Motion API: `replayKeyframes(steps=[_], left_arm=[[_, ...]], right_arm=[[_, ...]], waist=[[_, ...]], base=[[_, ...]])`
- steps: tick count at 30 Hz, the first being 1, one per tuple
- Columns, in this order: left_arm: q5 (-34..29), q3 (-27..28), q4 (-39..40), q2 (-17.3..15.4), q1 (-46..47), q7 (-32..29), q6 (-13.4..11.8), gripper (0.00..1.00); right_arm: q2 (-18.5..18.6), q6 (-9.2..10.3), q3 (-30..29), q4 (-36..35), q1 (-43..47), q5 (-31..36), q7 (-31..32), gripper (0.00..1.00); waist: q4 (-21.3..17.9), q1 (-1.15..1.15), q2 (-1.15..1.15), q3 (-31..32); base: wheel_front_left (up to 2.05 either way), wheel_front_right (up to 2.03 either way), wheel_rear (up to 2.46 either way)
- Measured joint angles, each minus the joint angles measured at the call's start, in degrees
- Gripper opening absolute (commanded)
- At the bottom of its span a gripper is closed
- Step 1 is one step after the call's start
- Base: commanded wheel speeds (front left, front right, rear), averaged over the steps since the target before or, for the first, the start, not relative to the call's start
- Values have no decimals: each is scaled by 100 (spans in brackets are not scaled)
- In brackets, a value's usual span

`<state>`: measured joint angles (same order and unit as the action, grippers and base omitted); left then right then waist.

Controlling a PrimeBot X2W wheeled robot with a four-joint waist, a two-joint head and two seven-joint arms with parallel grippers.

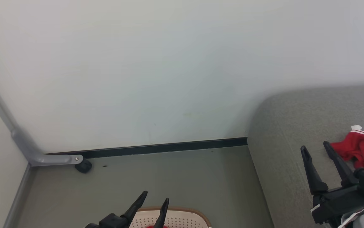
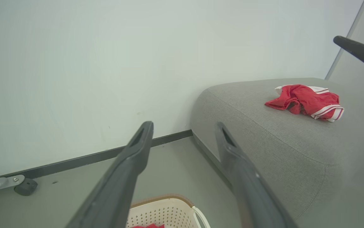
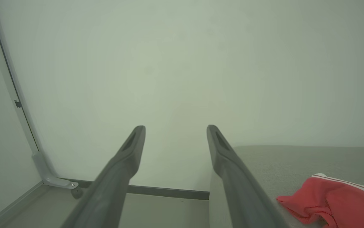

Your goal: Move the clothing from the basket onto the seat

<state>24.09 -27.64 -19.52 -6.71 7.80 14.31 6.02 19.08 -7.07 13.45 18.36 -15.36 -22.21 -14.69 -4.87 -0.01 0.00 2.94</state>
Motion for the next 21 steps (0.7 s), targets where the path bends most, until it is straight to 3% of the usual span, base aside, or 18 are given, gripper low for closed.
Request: replayKeyframes(steps=[10,21], left_arm=[[-110,360,-44,46,-13,0,-152,100],[-375,801,-202,100,-214,0,-427,100]], right_arm=[[-264,20,-24,-327,748,-42,0,100],[-664,250,118,-450,1217,143,0,100]], waist=[[527,1,0,130],[972,0,0,195]], base=[[0,0,0],[0,0,0]])
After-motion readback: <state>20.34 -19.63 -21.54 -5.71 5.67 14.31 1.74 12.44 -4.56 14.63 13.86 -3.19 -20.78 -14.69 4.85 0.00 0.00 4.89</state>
